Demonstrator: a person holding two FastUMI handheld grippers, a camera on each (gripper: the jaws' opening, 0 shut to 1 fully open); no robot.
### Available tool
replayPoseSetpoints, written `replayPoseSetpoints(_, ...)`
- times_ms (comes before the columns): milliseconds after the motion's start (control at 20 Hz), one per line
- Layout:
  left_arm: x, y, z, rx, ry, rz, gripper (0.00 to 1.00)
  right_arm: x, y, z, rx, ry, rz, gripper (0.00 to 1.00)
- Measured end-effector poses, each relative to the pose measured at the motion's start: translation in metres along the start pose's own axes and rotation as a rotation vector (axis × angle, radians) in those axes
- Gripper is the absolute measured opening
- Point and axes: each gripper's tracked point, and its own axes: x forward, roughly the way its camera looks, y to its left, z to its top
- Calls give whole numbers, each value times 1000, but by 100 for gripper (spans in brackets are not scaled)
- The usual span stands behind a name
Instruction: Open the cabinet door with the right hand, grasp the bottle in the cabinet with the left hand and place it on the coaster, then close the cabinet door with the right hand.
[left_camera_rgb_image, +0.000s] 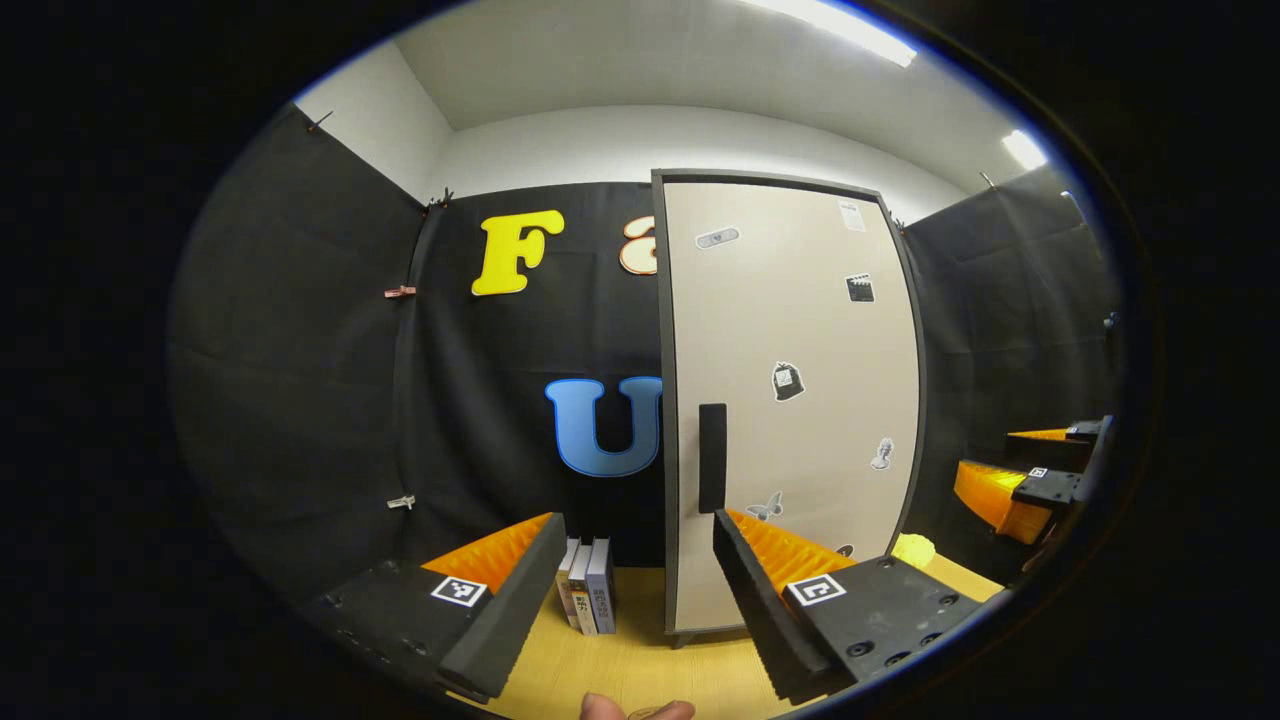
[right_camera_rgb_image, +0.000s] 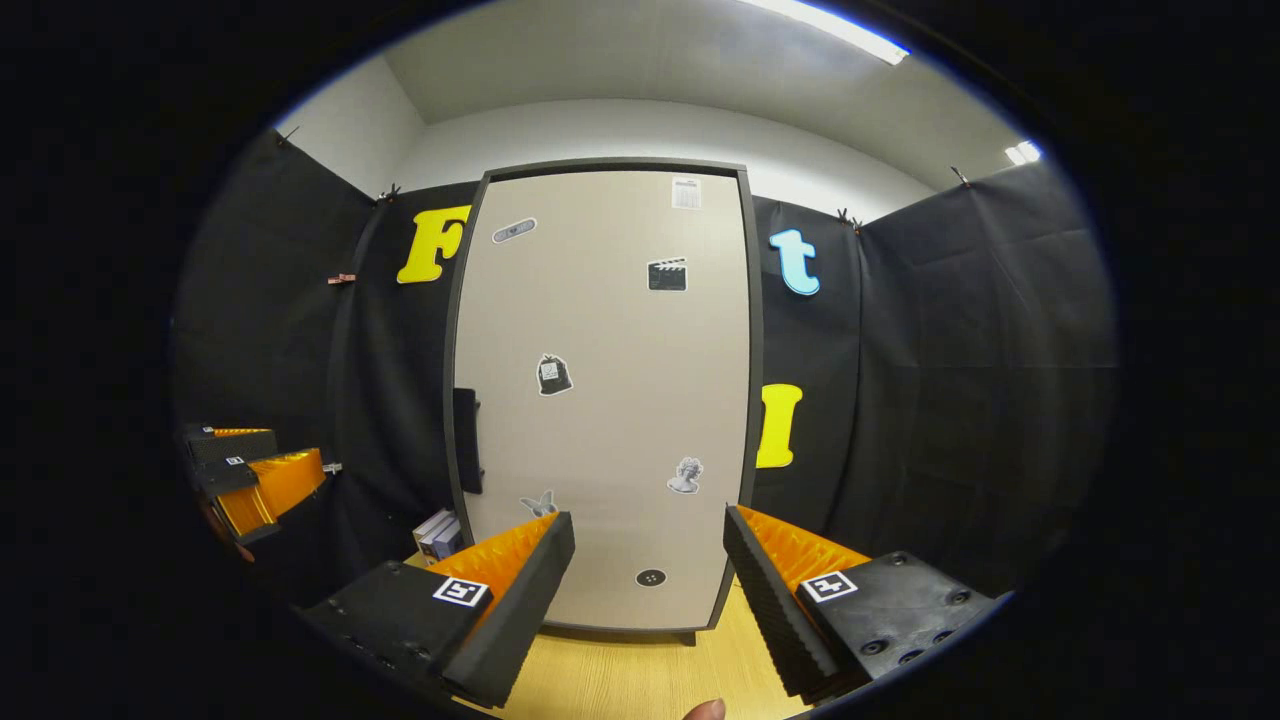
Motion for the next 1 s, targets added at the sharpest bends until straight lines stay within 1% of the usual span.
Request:
replayPoseSetpoints(200,2,4,-2,-1,1,7,93,2,7,2,6,-6,14,97)
replayPoseSetpoints(350,1,10,-4,2,8,17,93,9,22,2,21,-4,50,97)
replayPoseSetpoints(550,-6,22,-10,-17,28,31,93,28,58,10,79,-9,123,98)
replayPoseSetpoints(800,-12,45,-24,1,43,81,93,73,109,18,53,-45,179,98)
replayPoseSetpoints(900,-12,50,-34,-20,65,87,93,90,131,20,38,-59,199,98)
replayPoseSetpoints(1000,-11,57,-40,-35,75,98,93,108,149,18,17,-67,203,97)
